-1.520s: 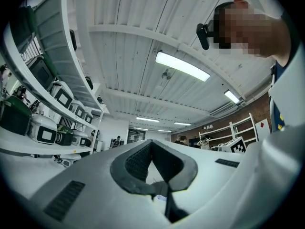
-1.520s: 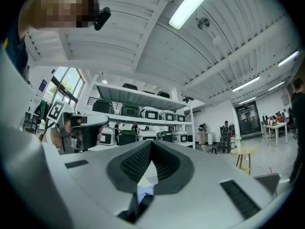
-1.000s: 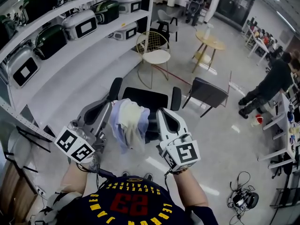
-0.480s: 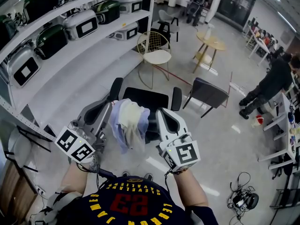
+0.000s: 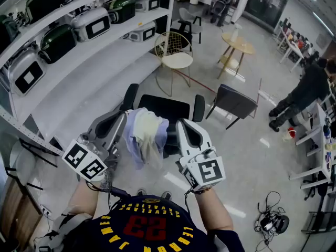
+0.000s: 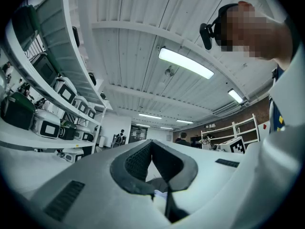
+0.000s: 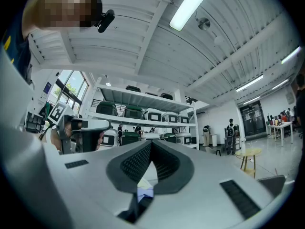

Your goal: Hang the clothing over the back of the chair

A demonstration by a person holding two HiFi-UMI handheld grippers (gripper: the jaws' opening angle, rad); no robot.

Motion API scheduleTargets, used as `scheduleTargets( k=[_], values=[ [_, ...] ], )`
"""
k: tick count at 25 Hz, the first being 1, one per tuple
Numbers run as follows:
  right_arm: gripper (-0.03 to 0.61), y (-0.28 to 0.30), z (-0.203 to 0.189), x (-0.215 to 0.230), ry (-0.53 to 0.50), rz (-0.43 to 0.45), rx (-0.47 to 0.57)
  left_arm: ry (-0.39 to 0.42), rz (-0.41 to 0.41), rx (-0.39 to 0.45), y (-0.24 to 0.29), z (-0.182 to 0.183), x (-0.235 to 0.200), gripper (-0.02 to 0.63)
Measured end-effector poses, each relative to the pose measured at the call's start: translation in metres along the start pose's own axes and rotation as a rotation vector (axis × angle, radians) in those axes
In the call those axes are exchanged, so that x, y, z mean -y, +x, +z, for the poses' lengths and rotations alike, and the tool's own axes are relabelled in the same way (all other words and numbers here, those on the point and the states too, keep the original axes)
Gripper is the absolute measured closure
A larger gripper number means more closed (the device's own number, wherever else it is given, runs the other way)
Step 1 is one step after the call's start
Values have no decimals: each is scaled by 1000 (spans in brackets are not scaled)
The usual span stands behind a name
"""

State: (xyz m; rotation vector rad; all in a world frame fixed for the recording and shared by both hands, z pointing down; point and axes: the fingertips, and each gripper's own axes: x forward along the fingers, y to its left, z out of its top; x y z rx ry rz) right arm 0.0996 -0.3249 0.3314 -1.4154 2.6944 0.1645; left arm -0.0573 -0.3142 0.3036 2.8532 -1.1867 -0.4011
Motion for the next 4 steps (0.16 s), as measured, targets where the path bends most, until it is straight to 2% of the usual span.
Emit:
scheduleTargets(
  k=[4],
  values=[
    [571,1,-3,1,3,-1,-2,-8,7,-6,-1,-6,-3,611]
  ],
)
